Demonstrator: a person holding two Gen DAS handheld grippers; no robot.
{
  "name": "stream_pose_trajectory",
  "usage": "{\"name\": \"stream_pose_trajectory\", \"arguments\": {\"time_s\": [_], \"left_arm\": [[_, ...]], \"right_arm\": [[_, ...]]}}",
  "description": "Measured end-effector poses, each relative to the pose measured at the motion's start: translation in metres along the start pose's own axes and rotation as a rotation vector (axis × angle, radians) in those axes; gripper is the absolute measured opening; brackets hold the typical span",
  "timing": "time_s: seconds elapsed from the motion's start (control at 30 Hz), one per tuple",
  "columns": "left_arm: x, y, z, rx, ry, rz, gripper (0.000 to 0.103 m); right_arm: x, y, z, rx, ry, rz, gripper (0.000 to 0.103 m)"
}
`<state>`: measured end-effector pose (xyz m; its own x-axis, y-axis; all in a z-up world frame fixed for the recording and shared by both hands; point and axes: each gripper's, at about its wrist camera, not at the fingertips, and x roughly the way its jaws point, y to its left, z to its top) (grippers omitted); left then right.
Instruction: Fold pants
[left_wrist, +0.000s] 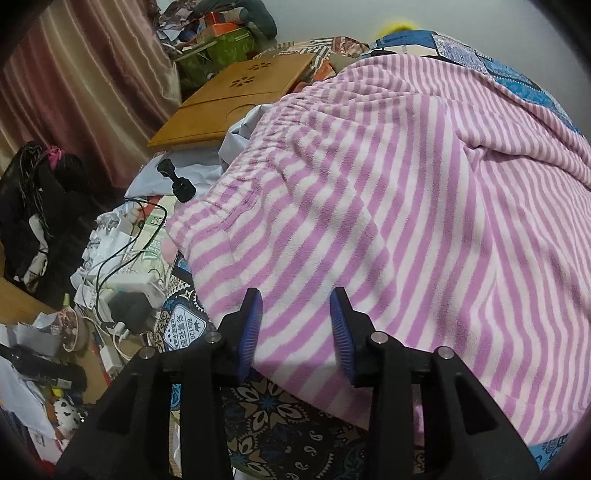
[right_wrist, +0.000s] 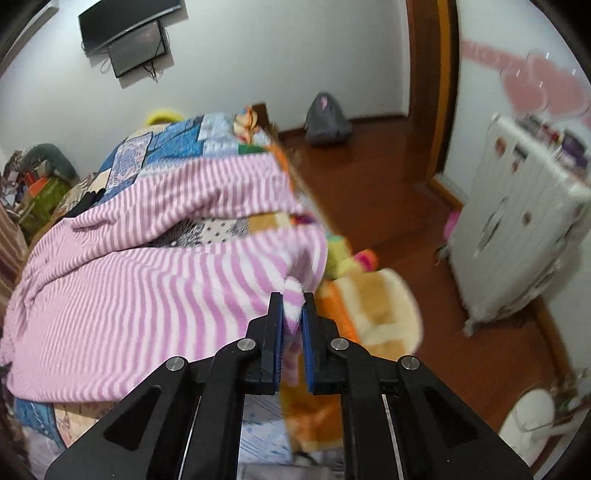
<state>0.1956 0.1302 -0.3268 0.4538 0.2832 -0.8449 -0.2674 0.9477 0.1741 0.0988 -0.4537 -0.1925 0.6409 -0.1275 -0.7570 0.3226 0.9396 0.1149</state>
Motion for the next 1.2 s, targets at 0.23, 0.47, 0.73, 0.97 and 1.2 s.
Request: {"name": "stream_pose_trajectory", "arguments": {"time_s": [0.23, 0.47, 0.73, 0.97, 1.2], "left_arm": [[0.001, 0.000, 0.000, 0.014, -0.005, 0.016, 0.044], [0.002, -0.002, 0.000, 0.019, -0.004, 0.037, 0.048], [0.002, -0.004, 0.001, 0.025, 0.005, 0.064, 0.053], [0.003, -0.009, 0.000, 0.035, 0.002, 0.097, 0.054], [0.003, -0.007, -0.001, 0.023, 0.001, 0.089, 0.054]], "right_arm": [[-0.009, -0.048, -0.010, 0.060, 0.022, -0.172, 0.007], [0.037, -0.063, -0.016, 0.155, 0.120, -0.054, 0.038], [0.090, -0.044, -0.039, 0.219, 0.241, 0.079, 0.042], [0.085, -0.030, -0.061, 0.186, 0.232, 0.083, 0.031], [0.090, -0.023, -0.056, 0.099, 0.247, 0.079, 0.012]]}}
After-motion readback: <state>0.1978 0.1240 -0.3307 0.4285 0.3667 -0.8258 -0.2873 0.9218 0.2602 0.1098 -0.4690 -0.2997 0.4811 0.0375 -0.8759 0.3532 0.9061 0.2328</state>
